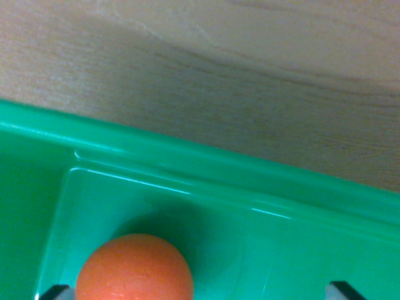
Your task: Pick fruit
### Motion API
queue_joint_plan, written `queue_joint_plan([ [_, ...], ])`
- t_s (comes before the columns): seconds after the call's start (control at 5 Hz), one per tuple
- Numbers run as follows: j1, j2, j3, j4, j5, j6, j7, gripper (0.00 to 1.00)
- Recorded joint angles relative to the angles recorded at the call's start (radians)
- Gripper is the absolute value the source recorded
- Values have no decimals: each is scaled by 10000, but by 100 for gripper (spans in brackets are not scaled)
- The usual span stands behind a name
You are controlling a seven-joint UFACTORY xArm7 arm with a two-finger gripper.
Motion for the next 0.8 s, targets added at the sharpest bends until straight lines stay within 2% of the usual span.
queue_joint_plan([
  [0.2, 45, 166, 56, -345, 42, -418, -134, 0],
  [0.4, 45, 166, 56, -345, 42, -418, -134, 0],
  [0.6, 85, 318, 107, -660, 80, -800, -257, 0],
  [0.8, 85, 318, 107, -660, 80, -800, -257, 0],
])
